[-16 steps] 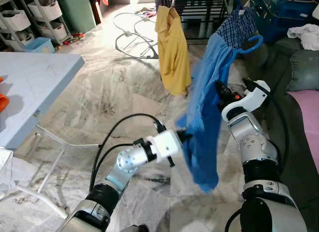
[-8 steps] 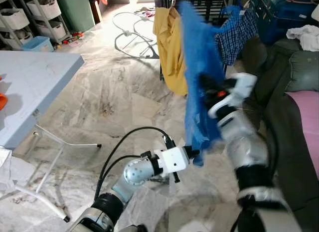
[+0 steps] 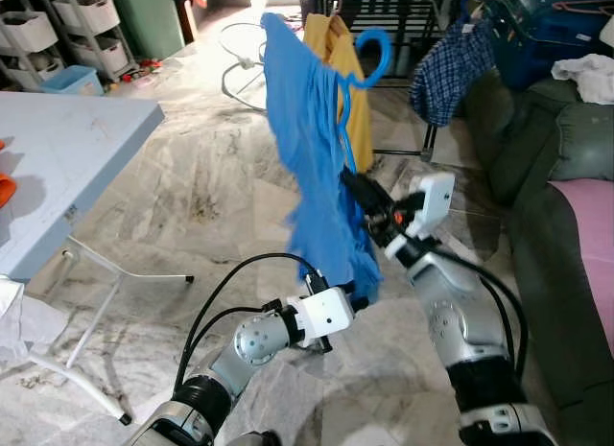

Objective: Hang hanger

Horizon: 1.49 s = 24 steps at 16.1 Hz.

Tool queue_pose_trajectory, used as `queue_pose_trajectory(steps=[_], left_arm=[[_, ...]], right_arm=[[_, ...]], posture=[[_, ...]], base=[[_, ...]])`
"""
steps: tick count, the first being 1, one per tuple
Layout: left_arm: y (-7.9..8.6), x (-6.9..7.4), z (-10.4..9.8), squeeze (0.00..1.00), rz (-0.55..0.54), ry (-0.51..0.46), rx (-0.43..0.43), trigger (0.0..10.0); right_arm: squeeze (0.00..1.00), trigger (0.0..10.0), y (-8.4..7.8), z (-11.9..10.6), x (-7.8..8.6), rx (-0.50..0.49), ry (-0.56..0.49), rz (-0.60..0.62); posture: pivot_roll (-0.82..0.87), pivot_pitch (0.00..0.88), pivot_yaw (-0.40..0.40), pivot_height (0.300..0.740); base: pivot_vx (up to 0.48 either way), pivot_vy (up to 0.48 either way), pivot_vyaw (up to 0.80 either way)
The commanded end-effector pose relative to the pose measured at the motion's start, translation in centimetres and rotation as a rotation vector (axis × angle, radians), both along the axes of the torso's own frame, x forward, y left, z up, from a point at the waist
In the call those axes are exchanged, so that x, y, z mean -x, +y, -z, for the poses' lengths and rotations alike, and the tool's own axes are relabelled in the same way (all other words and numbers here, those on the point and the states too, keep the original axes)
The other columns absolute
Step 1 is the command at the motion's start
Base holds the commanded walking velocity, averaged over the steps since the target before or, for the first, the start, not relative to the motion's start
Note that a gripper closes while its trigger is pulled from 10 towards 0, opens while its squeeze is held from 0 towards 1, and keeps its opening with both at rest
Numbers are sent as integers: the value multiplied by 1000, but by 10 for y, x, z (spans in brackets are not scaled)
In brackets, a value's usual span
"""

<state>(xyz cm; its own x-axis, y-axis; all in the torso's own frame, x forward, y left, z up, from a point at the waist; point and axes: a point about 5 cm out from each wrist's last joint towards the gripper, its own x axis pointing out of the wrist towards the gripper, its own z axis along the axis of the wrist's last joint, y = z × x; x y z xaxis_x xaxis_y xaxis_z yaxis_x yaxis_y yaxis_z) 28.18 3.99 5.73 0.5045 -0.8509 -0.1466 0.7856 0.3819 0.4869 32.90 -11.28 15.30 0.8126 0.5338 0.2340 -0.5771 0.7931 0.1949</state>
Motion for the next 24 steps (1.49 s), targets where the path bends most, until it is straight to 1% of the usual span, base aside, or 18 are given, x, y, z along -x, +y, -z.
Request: queue_pose_trajectory(steps=[1, 2, 3, 5, 6, 7, 8, 9, 10, 11, 13, 14, 16, 17, 20, 21, 23, 24], left_arm=[[7, 1, 2, 1000, -11, -9, -10, 10000], [14, 1, 3, 1000, -17, -15, -15, 10000], [24, 2, 5, 1000, -40, 3, -13, 10000], [29, 4, 7, 1000, -38, 16, -5, 10000], [32, 6, 7, 1000, -35, 7, -5, 10000], [37, 7, 6, 1000, -37, -9, -4, 10000], [46, 4, -2, 1000, -55, -43, 10, 10000], [51, 2, -7, 1000, -64, -64, 16, 10000], [62, -3, -17, 1000, -79, -97, 13, 10000], [65, -5, -20, 1000, -82, -108, 6, 10000], [78, -13, -35, 1000, -89, -166, -19, 10000], [84, -17, -41, 1000, -91, -195, -41, 10000], [95, -24, -51, 1000, -98, -244, -87, 10000], [103, -28, -56, 1000, -96, -285, -134, 10000], [113, -35, -63, 1000, -116, -324, -185, 10000], [117, -39, -65, 1000, -117, -334, -218, 10000], [120, -45, -69, 1000, -123, -343, -244, 10000], [121, -46, -69, 1000, -124, -342, -253, 10000]], right_arm=[[0, 10000, 4, -12, 4, 21, -82, -23], [0, 10000, 0, -6, 6, 41, -71, -18], [0, 10000, -6, 1, 8, 42, -40, -17], [0, 10000, -11, 5, 8, 69, -40, 3], [0, 10000, -12, 9, 10, 85, -25, -6], [0, 10000, -16, 14, 11, 125, -19, -2], [0, 10000, -23, 21, 16, 156, -25, -16], [0, 10000, -27, 25, 18, 179, -29, -25], [0, 10000, -35, 32, 22, 209, -22, -37], [0, 10000, -37, 33, 24, 220, -32, -38], [0, 10000, -48, 41, 33, 218, 3, -113], [0, 10000, -55, 46, 37, 247, 16, -143], [0, 10000, -62, 52, 45, 290, 30, -208], [0, 10000, -68, 55, 50, 312, 48, -250], [0, 10000, -78, 59, 59, 332, 82, -308], [0, 10000, -82, 62, 64, 351, 101, -344], [0, 10000, -90, 66, 71, 442, 115, -393], [0, 10000, -95, 66, 71, 471, 118, -391]], posture=[[-220, 66, 29, 740], [-218, 68, 31, 740], [-216, 71, 33, 740], [-215, 71, 33, 740], [-215, 73, 34, 740], [-215, 75, 35, 740], [-216, 78, 38, 740], [-214, 79, 40, 740], [-210, 79, 39, 740], [-210, 79, 39, 740], [-196, 79, 40, 740], [-187, 76, 41, 740], [-185, 72, 44, 740], [-190, 71, 48, 740], [-201, 68, 55, 740], [-205, 68, 56, 740], [-214, 68, 60, 740], [-218, 69, 63, 740]], base=[[0, 0, 0], [0, 0, 0], [0, 0, 0], [0, 0, 0], [0, 0, 0], [0, 0, 0], [0, 0, 0], [0, 0, 0], [0, 0, 0], [0, 0, 0], [0, 0, 0], [0, 0, 0], [0, 0, 0], [0, 0, 0], [0, 0, 0], [0, 0, 0], [0, 0, 0], [0, 0, 0]])
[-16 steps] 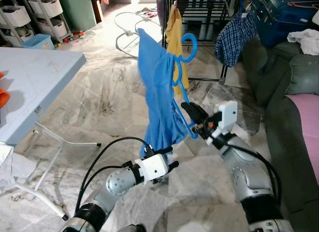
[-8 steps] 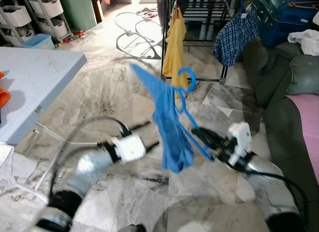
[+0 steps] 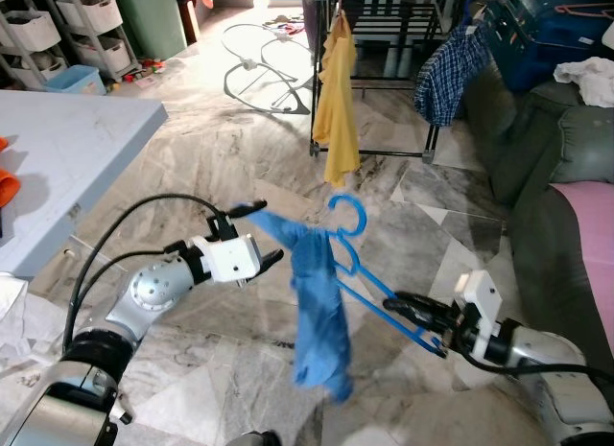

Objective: Hang hanger

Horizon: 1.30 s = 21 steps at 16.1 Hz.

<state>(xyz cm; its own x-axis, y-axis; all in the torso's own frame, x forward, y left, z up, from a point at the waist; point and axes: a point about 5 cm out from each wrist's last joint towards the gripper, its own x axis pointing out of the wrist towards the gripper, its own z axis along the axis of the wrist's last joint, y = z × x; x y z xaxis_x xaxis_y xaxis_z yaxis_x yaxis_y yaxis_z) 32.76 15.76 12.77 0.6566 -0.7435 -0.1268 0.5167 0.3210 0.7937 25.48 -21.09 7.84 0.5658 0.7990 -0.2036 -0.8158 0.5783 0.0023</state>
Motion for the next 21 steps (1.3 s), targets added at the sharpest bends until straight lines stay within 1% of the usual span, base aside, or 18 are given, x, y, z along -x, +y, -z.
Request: queue_pose_trajectory(steps=[1, 2, 4, 5, 6, 7, 8, 12, 15, 16, 17, 18, 19, 20, 21], left_arm=[[3, -1, 3, 1000, 3, 7, -47, 10000], [4, -1, 6, 1000, 4, 20, -64, 10000], [5, 1, 14, 1000, 20, 69, -104, 10000], [7, 4, 23, 1000, 38, 115, -161, 10000], [8, 4, 26, 1000, 45, 126, -176, 10000], [8, 4, 26, 1000, 45, 125, -177, 10000], [9, 3, 27, 1000, 40, 133, -191, 10000], [11, -2, 22, 1000, 19, 122, -185, 10000], [10, 0, 28, 1000, 31, 165, -207, 10000], [10, 3, 35, 1000, 55, 229, -234, 10000], [11, 9, 44, 0, 105, 318, -272, 10000], [11, 10, 45, 0, 117, 333, -282, 10000], [12, 13, 49, 0, 136, 368, -314, 10000], [12, 12, 49, 0, 133, 384, -310, 10000], [13, 10, 48, 0, 123, 387, -306, 7294]], right_arm=[[0, 10000, -1, -10, -4, 27, -56, -51], [0, 10000, -4, -12, -5, 58, -68, -61], [0, 10000, -7, -17, -8, 78, -82, -85], [0, 10000, -8, -22, -10, 111, -94, -124], [0, 10000, -8, -24, -11, 124, -97, -143], [0, 10000, -8, -24, -11, 127, -98, -149], [0, 10000, -9, -26, -10, 152, -91, -200], [0, 10000, -16, -28, -6, 217, -71, -287], [0, 10000, -16, -29, -8, 239, -84, -301], [0, 10000, -15, -31, -10, 242, -93, -307], [0, 10000, -12, -33, -10, 251, -103, -328], [0, 10000, -12, -33, -10, 252, -105, -332], [0, 10000, -12, -34, -11, 256, -108, -338], [0, 10000, -11, -34, -11, 257, -111, -348], [0, 10000, -10, -34, -11, 259, -111, -358]], posture=[[-219, 69, 63, 740], [-222, 69, 67, 740], [-223, 70, 68, 740], [-222, 68, 68, 740], [-222, 70, 70, 740], [-222, 70, 70, 740], [-220, 70, 68, 740], [-224, 73, 69, 740], [-230, 77, 75, 740], [-233, 79, 77, 740], [-233, 82, 80, 740], [-233, 82, 80, 740], [-232, 83, 80, 740], [-230, 84, 82, 740], [-232, 85, 82, 740]], base=[[0, 0, 0], [0, 0, 0], [0, 0, 0], [0, 0, 0], [0, 0, 0], [0, 0, 0], [0, 0, 0], [0, 0, 0], [0, 0, 0], [0, 0, 0], [0, 0, 0], [0, 0, 0], [0, 0, 0], [0, 0, 0], [0, 0, 0]])
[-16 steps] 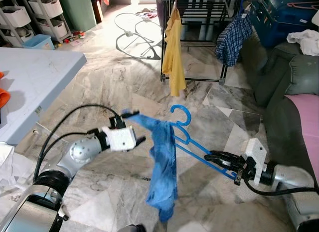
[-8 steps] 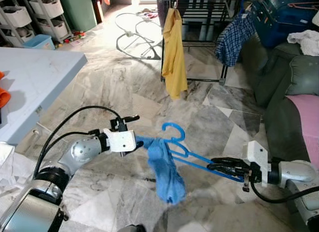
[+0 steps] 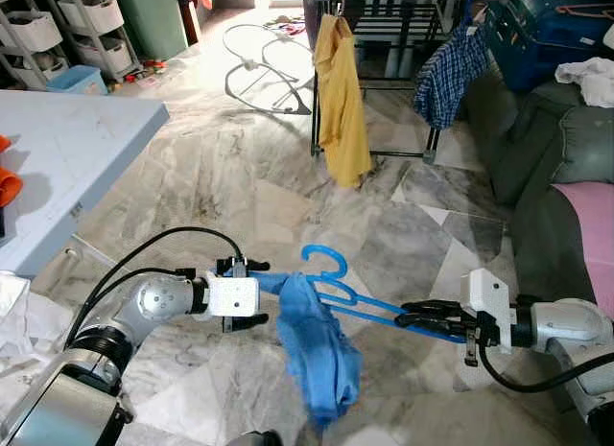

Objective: Hang hanger

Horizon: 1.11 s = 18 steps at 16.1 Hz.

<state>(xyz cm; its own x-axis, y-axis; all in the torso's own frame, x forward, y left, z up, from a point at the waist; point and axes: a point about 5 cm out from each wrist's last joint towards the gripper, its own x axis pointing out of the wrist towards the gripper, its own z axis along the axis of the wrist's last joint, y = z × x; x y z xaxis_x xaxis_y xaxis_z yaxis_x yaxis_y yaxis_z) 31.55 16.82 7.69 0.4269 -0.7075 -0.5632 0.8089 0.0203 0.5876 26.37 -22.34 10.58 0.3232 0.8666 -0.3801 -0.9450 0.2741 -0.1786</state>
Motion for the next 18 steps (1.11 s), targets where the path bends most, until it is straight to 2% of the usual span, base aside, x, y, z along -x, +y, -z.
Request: queue_pose_trajectory(steps=[1, 2, 3, 4, 5, 12, 18], left_arm=[[4, -4, -4, 0, -12, 3, -16, 8078], [5, -6, -6, 0, -17, 3, -25, 8039], [5, -8, -8, 0, -24, 14, -17, 5961], [5, -9, -9, 0, -26, 15, -17, 4353], [4, -11, -11, 0, -27, 27, -9, 0], [2, -9, -8, 0, -5, 106, -30, 0], [1, -8, -2, 0, -23, 139, -30, 0]], right_arm=[[0, 10000, 3, -6, -1, 15, -25, -59], [0, 10000, 2, -6, -1, 28, -26, -67], [0, 10000, 1, -6, -1, 33, -27, -68], [0, 10000, 1, -7, -1, 35, -27, -69], [0, 10000, 0, -7, -1, 39, -27, -73], [0, 10000, 0, -8, -3, 58, -36, -87], [0, 10000, 4, -6, -4, 45, -43, -89]], posture=[[-235, 87, 84, 740], [-240, 89, 86, 740], [-243, 89, 86, 740], [-245, 90, 86, 740], [-247, 89, 86, 740], [-250, 96, 88, 740], [-253, 97, 88, 740]], base=[[0, 0, 0], [0, 0, 0], [0, 0, 0], [0, 0, 0], [0, 0, 0], [0, 0, 0], [0, 0, 0]])
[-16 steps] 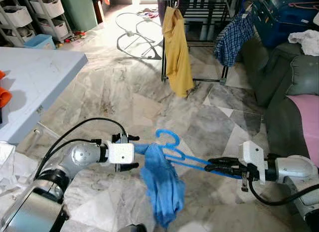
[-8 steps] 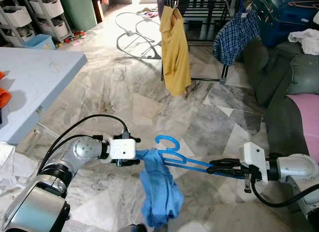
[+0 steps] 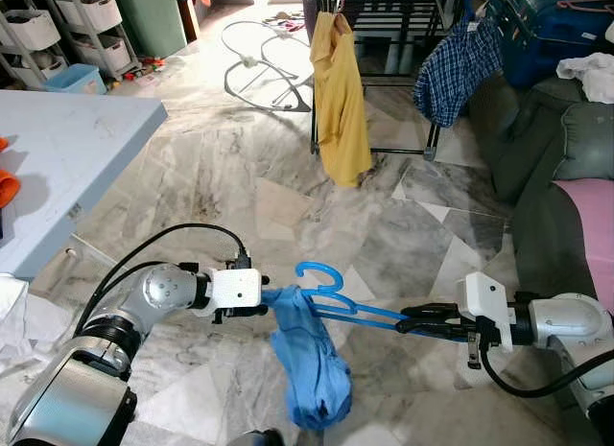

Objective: Hang hanger

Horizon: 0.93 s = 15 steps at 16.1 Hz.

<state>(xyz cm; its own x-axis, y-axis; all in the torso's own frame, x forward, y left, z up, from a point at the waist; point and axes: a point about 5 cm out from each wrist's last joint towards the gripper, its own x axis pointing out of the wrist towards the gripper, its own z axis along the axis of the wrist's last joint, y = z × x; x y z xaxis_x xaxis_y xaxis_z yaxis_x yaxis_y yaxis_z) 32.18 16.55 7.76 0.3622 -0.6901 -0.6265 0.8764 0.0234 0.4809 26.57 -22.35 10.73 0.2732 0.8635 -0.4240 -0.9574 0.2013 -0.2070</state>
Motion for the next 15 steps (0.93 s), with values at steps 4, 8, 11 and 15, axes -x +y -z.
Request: queue_pose_trajectory(steps=[4, 8, 11, 15], left_arm=[[3, 0, 1, 0, -4, 35, -14, 0], [-3, -1, -1, 0, 16, 40, -2, 0], [-7, -1, -1, 0, 29, 44, 7, 0], [-10, -1, -1, 0, 34, 50, 24, 0]], right_arm=[[0, 10000, 4, -4, -2, -14, -26, -23], [0, 10000, 5, -2, -2, -12, -28, -22], [0, 10000, 8, -1, -3, -10, -29, -32], [0, 10000, 11, -1, -6, -4, -25, -26]], posture=[[-257, 97, 89, 740], [-258, 96, 90, 740], [-259, 96, 90, 740], [-257, 93, 86, 740]], base=[[0, 0, 0], [0, 0, 0], [0, 0, 0], [0, 0, 0]])
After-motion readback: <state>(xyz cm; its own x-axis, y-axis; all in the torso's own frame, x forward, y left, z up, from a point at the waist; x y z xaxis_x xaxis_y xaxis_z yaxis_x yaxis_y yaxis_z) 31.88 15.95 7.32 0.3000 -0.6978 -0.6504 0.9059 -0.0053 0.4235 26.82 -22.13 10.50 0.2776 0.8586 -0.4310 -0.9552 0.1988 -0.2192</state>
